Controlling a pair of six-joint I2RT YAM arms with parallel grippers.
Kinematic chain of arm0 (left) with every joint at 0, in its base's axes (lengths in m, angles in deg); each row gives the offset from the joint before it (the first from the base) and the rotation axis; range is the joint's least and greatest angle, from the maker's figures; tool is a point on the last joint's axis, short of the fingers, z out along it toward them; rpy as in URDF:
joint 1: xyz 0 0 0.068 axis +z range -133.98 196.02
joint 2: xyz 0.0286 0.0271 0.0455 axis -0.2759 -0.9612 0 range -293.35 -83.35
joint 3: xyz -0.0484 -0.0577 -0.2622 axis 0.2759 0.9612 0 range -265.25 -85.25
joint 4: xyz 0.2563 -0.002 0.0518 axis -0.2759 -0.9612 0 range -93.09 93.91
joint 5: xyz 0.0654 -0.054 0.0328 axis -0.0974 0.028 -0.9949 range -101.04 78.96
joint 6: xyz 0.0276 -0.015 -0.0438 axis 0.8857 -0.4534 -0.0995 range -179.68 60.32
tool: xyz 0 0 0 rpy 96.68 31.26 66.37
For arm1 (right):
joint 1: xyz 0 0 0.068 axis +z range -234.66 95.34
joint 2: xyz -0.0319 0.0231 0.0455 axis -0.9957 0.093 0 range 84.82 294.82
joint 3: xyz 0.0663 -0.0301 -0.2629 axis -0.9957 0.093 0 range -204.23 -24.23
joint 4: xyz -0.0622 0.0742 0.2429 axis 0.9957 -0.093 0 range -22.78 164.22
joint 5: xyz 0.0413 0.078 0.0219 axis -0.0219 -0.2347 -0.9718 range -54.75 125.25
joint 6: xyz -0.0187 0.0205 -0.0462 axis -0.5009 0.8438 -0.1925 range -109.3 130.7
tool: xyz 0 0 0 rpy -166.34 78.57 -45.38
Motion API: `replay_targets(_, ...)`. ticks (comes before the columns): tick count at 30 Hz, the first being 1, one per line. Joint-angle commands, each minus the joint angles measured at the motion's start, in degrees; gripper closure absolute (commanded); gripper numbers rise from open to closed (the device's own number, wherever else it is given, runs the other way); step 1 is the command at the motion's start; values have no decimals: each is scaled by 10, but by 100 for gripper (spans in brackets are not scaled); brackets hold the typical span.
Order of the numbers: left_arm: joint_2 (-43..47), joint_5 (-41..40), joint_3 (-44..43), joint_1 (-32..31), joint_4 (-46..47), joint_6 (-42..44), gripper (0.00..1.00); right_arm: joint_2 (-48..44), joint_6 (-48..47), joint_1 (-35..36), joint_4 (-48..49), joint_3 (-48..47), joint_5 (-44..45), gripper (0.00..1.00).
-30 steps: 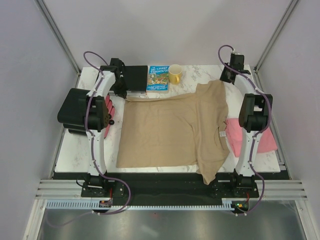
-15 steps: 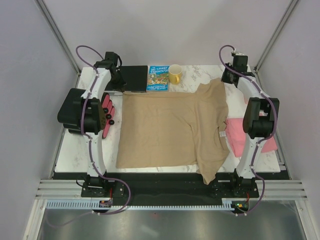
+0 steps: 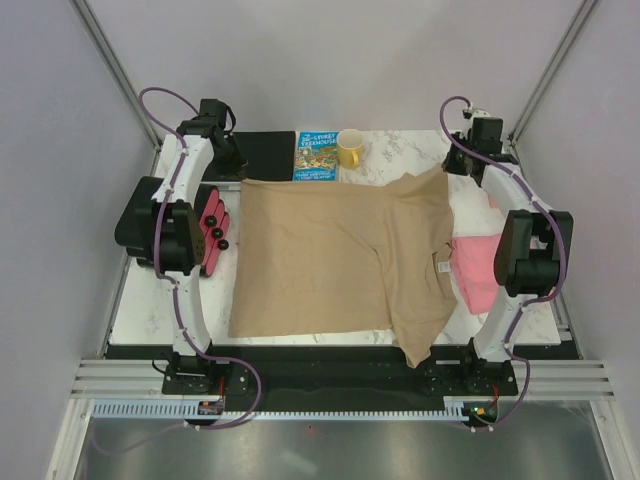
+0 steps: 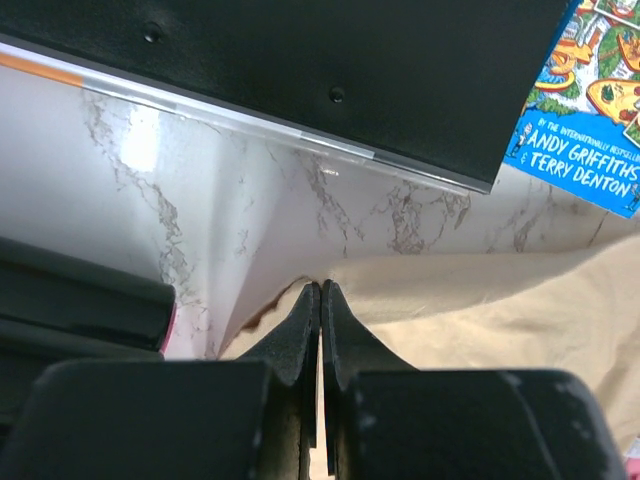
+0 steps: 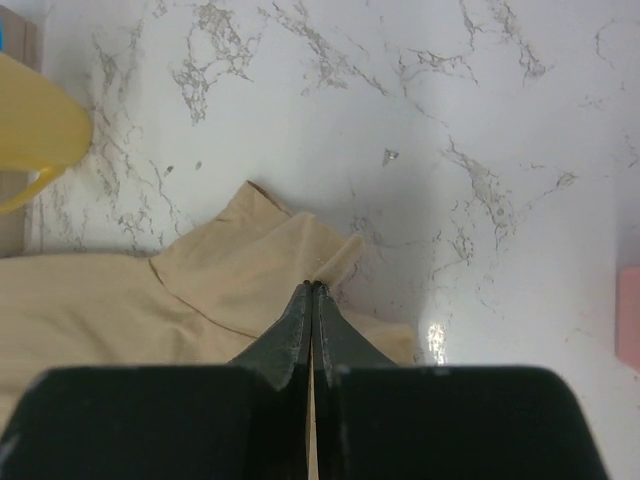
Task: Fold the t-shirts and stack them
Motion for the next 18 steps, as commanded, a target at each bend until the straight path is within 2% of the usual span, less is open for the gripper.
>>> replay_targets(1,39,43,14,4,19,4,98,-43,-3,0,14,4,-45,100)
replay_targets(10,71,52,30,0,34,12,98,-100,-3,0,1,48,-42,100)
replay_targets(18,54,88,-19,-1,40,-10,98,-66,4,1,4,-17,-34,100)
